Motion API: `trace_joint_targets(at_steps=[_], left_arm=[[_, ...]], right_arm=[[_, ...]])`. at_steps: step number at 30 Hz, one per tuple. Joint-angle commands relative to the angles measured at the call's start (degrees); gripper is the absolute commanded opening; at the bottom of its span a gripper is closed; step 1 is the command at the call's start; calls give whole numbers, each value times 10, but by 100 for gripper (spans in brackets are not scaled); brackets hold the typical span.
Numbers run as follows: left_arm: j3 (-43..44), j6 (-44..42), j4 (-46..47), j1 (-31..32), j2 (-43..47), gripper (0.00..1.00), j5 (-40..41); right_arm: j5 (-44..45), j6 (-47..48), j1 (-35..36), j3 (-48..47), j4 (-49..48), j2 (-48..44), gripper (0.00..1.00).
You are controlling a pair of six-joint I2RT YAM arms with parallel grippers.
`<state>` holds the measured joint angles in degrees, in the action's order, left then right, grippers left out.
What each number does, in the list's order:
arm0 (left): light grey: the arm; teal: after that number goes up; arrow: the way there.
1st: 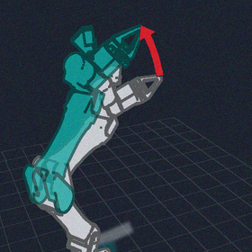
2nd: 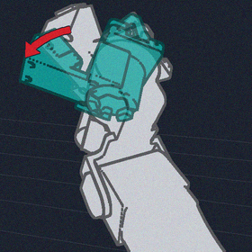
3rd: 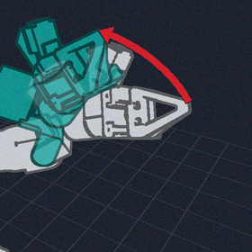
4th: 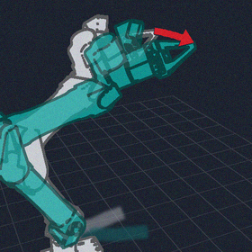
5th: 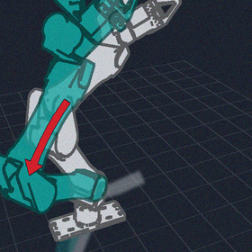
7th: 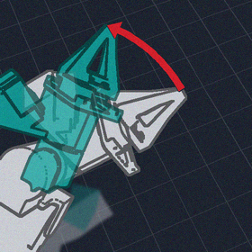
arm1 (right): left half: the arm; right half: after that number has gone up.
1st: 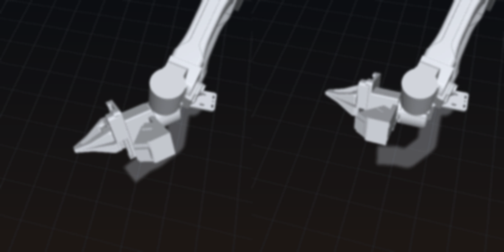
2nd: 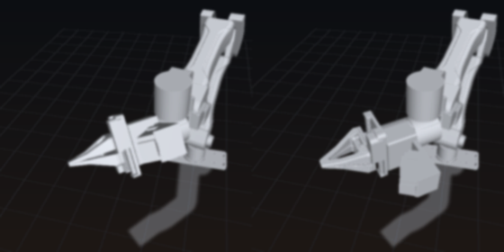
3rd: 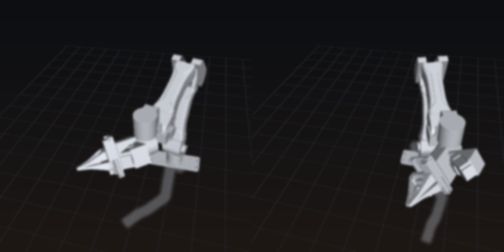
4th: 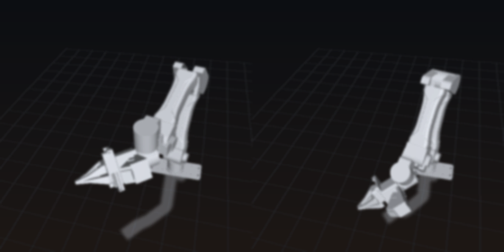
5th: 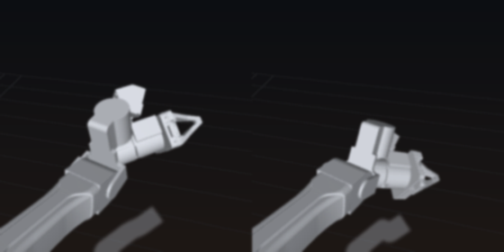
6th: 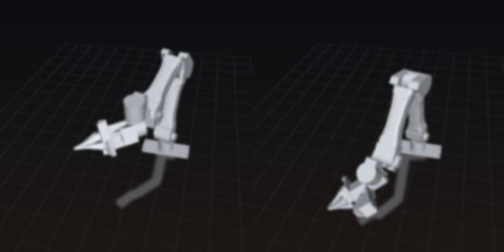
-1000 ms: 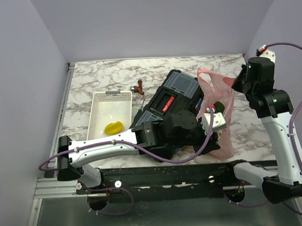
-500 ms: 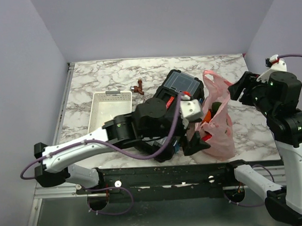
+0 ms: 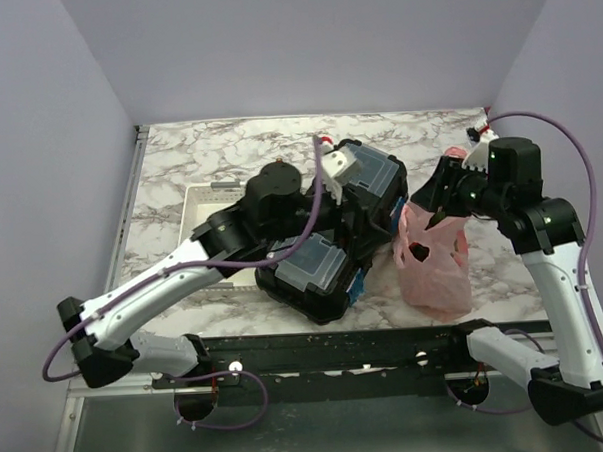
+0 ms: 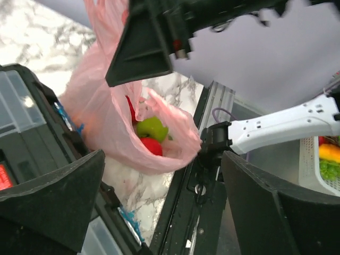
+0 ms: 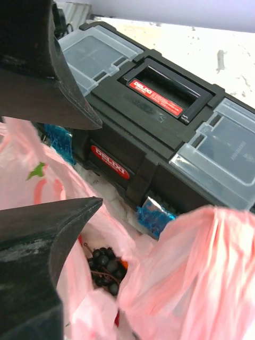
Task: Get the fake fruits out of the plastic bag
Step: Adjust the plastic bag at the center of the board.
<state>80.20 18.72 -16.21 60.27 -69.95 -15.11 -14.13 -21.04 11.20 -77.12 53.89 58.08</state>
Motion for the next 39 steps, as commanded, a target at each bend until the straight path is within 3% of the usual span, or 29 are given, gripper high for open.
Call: trace_joint_targets(at_steps=[1, 4, 7, 13, 16, 19, 23, 27, 35, 37, 39], left_arm=[[45, 37, 3, -12, -105, 87, -48], [60, 47, 25, -14, -148, 83, -56], [74, 51, 45, -15, -172, 81, -72], [117, 0, 55, -15, -195, 99, -72], [184, -39, 16, -16, -227, 99, -29], [240, -59, 3, -20, -257, 99, 5], [361, -14, -42, -50, -327, 99, -90], [487, -25, -88, -49, -415, 99, -106], [495, -51, -1, -49, -474, 99, -95], [493, -41, 24, -49, -485, 94, -99], [497, -28, 31, -49, -500, 79, -100]], right_arm=[[77, -10, 1, -17, 30, -47, 59], [102, -19, 1, -11, 46, -64, 60], [200, -94, 1, 17, 42, -108, 60], [221, -125, 1, 53, 24, -187, 71], [227, -117, 1, 58, 32, -211, 80], [215, -100, 1, 60, 38, -221, 84], [225, -73, 1, 32, 62, -213, 84], [171, -49, 1, 27, 53, -219, 86], [74, -37, 1, 68, 38, -221, 86], [52, -32, 0, 76, 33, -220, 86], [42, -32, 1, 85, 28, -220, 86]])
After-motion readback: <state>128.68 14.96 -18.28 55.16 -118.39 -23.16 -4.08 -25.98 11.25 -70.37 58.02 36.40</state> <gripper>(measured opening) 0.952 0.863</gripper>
